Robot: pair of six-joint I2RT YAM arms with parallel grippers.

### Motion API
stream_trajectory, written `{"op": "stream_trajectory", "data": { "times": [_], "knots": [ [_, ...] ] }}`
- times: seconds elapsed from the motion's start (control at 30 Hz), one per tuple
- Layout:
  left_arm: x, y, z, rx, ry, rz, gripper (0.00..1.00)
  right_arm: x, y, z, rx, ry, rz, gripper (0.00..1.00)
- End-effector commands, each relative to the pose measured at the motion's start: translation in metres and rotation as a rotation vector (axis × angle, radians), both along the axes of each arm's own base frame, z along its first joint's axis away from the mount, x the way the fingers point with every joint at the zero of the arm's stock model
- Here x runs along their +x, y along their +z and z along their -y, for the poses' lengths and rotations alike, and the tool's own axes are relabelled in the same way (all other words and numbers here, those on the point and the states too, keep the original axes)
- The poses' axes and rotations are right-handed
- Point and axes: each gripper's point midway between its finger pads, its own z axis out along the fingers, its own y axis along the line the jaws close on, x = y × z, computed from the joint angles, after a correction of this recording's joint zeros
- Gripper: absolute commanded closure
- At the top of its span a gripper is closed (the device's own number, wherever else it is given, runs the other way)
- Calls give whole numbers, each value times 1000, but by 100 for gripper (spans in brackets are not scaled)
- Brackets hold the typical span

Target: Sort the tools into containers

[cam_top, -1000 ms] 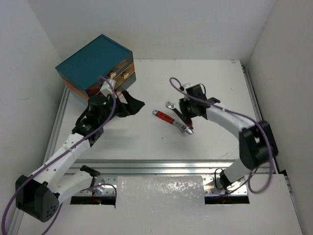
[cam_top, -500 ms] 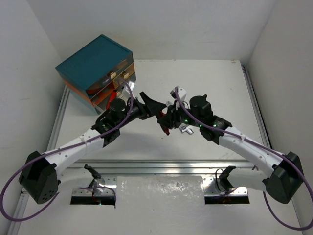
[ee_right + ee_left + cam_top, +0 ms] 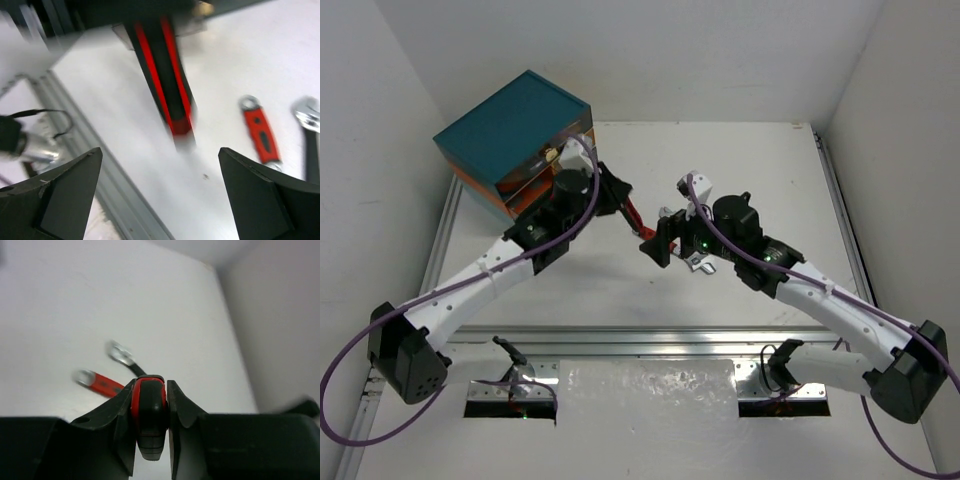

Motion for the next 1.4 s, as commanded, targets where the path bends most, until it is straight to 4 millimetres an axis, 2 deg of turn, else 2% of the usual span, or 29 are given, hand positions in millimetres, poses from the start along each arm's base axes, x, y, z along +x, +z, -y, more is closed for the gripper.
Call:
{"op": "stream_trajectory", "data": {
  "times": [0.0, 0.03, 0.07, 0.1, 0.13, 0.17, 0.27, 0.3, 0.4, 0.5, 0.8, 0.87, 0.9, 0.97, 1.0, 1.07, 1.1, 1.17, 1.2, 1.23, 1.27, 1.37],
  "knots": [
    [38, 10, -117, 487, 465, 37, 100, 15, 0, 30, -107, -165, 15, 1],
    [46, 12, -151, 578, 556, 16, 100, 11, -12, 36, -140, -169, -7, 1],
    [54, 18, -167, 614, 584, -7, 100, 11, -17, 40, -159, -184, -11, 1],
    [61, 24, -197, 657, 629, -21, 100, 9, -23, 46, -178, -189, -18, 1],
    [65, 31, -207, 673, 644, -16, 100, 7, -26, 47, -185, -186, -19, 1],
    [69, 48, -220, 689, 699, 6, 100, 7, -28, 49, -191, -191, -18, 1],
    [82, 60, -251, 806, 768, -9, 97, 3, -36, 52, -201, -185, -24, 1],
    [91, 49, -263, 847, 778, -51, 98, 1, -36, 52, -200, -177, -23, 1],
    [104, 27, -278, 944, 765, -130, 98, -2, -41, 54, -209, -162, -20, 1],
    [108, -4, -274, 968, 713, -186, 98, -3, -41, 54, -207, -159, -8, 1],
    [106, -46, -255, 891, 616, -256, 91, -6, -41, 51, -201, -130, -1, 1],
    [106, -54, -250, 870, 587, -269, 85, -6, -43, 51, -205, -125, -6, 1],
    [106, -62, -245, 865, 548, -289, 76, -6, -43, 50, -206, -124, -7, 1],
    [106, -66, -242, 861, 534, -309, 72, -6, -45, 50, -209, -122, -11, 1],
    [102, -75, -244, 880, 530, -348, 71, -5, -44, 50, -210, -121, -9, 1],
    [101, -81, -243, 889, 518, -370, 68, -6, -45, 50, -210, -121, -10, 1],
    [98, -85, -243, 889, 508, -386, 63, -6, -44, 49, -208, -120, -9, 1],
    [95, -82, -242, 873, 513, -390, 56, -5, -45, 50, -210, -121, -9, 1],
    [91, -78, -243, 865, 519, -381, 45, -5, -46, 50, -213, -120, -11, 1],
    [89, -73, -242, 849, 532, -370, 41, -5, -46, 50, -214, -119, -9, 1],
    [88, -68, -241, 840, 532, -354, 38, -5, -46, 49, -214, -118, -9, 1],
    [80, -37, -228, 804, 533, -264, 33, -5, -47, 50, -218, -119, -12, 1]
  ]
}}
